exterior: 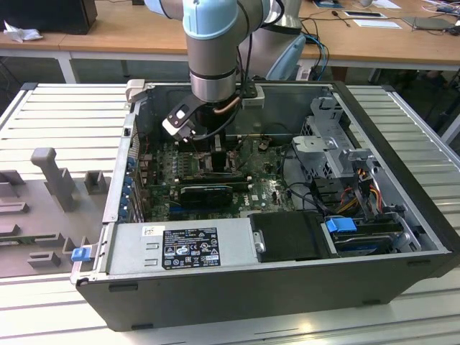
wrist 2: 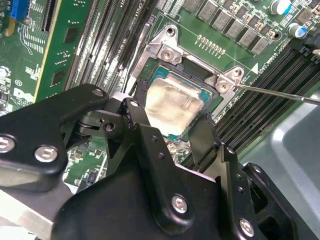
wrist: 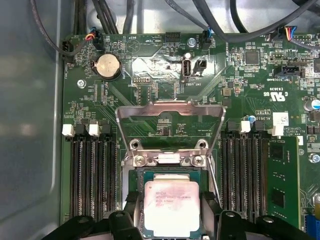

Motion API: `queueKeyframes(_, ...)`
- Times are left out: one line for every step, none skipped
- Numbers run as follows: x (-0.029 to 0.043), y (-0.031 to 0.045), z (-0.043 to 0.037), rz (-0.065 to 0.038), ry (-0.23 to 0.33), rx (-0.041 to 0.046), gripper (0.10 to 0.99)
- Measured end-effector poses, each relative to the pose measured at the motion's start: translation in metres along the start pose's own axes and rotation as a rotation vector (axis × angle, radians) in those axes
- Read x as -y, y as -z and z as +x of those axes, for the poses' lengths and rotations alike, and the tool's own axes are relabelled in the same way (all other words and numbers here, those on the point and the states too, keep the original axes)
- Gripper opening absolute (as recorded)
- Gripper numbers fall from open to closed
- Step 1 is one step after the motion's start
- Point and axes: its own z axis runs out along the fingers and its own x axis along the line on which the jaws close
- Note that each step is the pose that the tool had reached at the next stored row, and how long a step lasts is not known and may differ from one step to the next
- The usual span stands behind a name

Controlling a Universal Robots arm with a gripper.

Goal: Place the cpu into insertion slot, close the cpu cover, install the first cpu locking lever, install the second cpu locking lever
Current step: 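Place the cpu into insertion slot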

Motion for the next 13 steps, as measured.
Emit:
queueKeyframes(-0.0003, -0.0002, 0.0003, 0.000, 0.000, -0.0001, 0.600)
queueKeyframes(-0.0007, -0.0004, 0.0005, 0.000, 0.000, 0.0000, 0.600)
queueKeyframes(-0.0013, -0.0006, 0.0008, 0.000, 0.000, 0.0000, 0.600)
queueKeyframes(-0.0018, -0.0007, 0.0010, 0.000, 0.000, -0.0001, 0.600)
queueKeyframes(-0.0023, -0.0009, 0.0011, 0.000, 0.000, 0.0000, 0.600)
queueKeyframes(-0.0024, -0.0009, 0.0011, 0.000, 0.000, 0.0001, 0.600)
queueKeyframes(-0.0024, -0.0010, 0.0011, 0.000, 0.000, 0.0002, 0.600)
queueKeyframes(-0.0024, -0.0011, 0.0012, 0.000, 0.000, 0.0002, 0.600)
queueKeyframes(-0.0024, -0.0011, 0.0012, 0.000, 0.000, 0.0001, 0.600)
queueKeyframes(-0.0025, -0.0008, 0.0012, 0.000, 0.000, 0.0002, 0.600)
queueKeyframes(-0.0025, 0.0001, 0.0012, 0.000, 0.000, 0.0001, 0.600)
queueKeyframes(-0.0027, 0.0018, 0.0012, 0.000, 0.000, 0.0001, 0.600)
queueKeyframes(-0.0028, 0.0039, 0.0013, 0.000, 0.000, 0.0000, 0.600)
